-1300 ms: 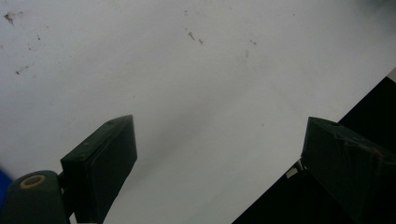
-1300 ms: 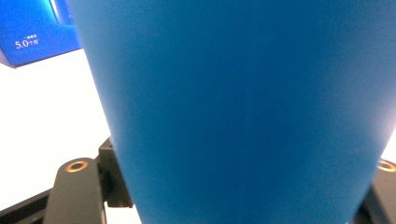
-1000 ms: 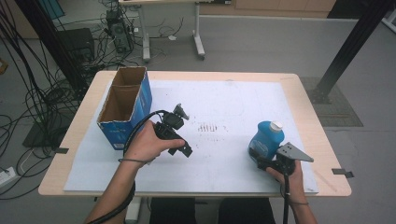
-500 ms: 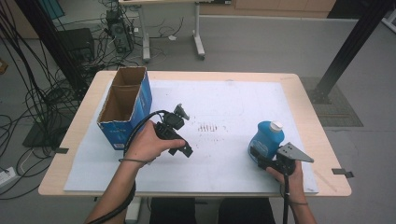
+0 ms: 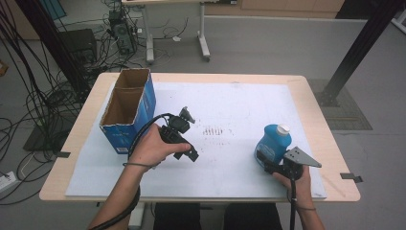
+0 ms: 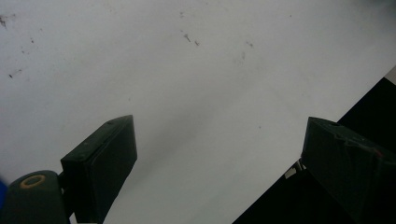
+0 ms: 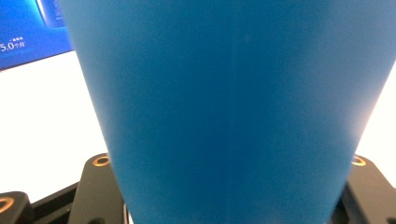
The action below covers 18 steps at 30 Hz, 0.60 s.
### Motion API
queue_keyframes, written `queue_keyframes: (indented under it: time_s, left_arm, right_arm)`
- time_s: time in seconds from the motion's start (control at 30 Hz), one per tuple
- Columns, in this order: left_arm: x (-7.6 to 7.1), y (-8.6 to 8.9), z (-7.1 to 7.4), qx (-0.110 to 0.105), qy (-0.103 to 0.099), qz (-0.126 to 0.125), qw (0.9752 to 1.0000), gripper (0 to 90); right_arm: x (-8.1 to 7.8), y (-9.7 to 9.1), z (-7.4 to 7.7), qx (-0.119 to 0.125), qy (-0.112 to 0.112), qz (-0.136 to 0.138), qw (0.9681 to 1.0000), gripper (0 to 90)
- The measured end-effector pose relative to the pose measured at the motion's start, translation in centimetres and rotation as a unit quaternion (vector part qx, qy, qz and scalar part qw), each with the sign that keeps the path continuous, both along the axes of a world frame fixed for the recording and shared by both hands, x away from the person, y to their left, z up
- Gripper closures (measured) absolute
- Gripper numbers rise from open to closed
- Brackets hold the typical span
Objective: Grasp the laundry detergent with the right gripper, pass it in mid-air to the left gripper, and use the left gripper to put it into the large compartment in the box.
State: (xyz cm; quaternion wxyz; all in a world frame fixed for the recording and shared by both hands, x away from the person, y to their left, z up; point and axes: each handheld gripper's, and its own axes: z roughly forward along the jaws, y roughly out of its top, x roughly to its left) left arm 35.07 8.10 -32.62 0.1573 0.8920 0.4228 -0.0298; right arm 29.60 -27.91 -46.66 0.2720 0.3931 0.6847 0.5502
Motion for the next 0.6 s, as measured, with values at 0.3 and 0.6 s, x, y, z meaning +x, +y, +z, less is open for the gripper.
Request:
queue_keyframes:
  time_s: [0.3,0.6]
  left_arm:
    - [0.01,0.0,-0.04,0.002,0.001,0.0,1.0,10.8]
    - [-0.04,-0.16,-0.02,0.004,0.001,-0.002,1.0,10.8]
  right_arm:
    - [-0.01,0.01,-0.02,-0.001,-0.002,0.0,1.0,39.7]
    - [-0.04,0.01,-0.05,-0.001,-0.003,0.0,1.0,39.8]
